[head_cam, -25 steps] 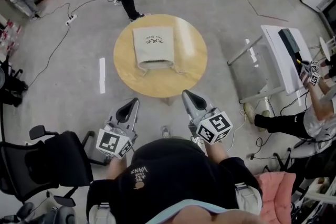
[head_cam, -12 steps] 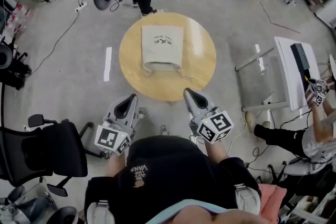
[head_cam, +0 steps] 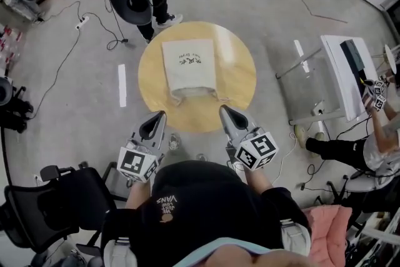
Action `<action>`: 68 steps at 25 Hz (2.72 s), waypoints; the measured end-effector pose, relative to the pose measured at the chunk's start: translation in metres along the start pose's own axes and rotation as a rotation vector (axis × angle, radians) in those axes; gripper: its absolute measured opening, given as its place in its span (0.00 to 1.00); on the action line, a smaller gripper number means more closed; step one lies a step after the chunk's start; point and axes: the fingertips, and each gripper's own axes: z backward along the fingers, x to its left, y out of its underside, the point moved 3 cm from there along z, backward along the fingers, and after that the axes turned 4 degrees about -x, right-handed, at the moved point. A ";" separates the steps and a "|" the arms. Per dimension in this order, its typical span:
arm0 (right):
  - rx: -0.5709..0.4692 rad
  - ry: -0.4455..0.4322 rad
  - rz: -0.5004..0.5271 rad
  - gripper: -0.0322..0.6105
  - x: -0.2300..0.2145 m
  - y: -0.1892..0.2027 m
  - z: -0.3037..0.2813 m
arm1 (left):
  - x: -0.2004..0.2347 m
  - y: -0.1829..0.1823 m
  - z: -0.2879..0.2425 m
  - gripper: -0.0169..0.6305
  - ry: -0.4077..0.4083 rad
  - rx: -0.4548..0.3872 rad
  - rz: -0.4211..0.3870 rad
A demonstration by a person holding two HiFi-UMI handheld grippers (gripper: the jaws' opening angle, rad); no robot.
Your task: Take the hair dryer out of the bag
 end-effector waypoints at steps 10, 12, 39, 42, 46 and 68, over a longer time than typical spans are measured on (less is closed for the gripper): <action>-0.020 0.114 -0.013 0.05 0.003 0.010 -0.043 | 0.055 0.020 -0.034 0.04 0.141 0.051 -0.008; -0.026 0.138 -0.014 0.05 0.004 0.011 -0.049 | 0.062 0.022 -0.040 0.04 0.168 0.056 -0.012; -0.058 0.325 -0.017 0.05 0.000 0.014 -0.078 | 0.098 0.070 -0.094 0.04 0.362 0.124 -0.075; -0.052 0.315 -0.012 0.05 -0.007 0.012 -0.076 | 0.093 0.085 -0.102 0.04 0.359 0.152 -0.093; -0.029 0.291 -0.004 0.05 -0.015 0.012 -0.076 | 0.090 0.111 -0.110 0.10 0.353 0.203 -0.115; 0.090 0.197 -0.030 0.05 -0.041 0.024 -0.083 | 0.094 0.198 -0.147 0.30 0.263 0.461 -0.133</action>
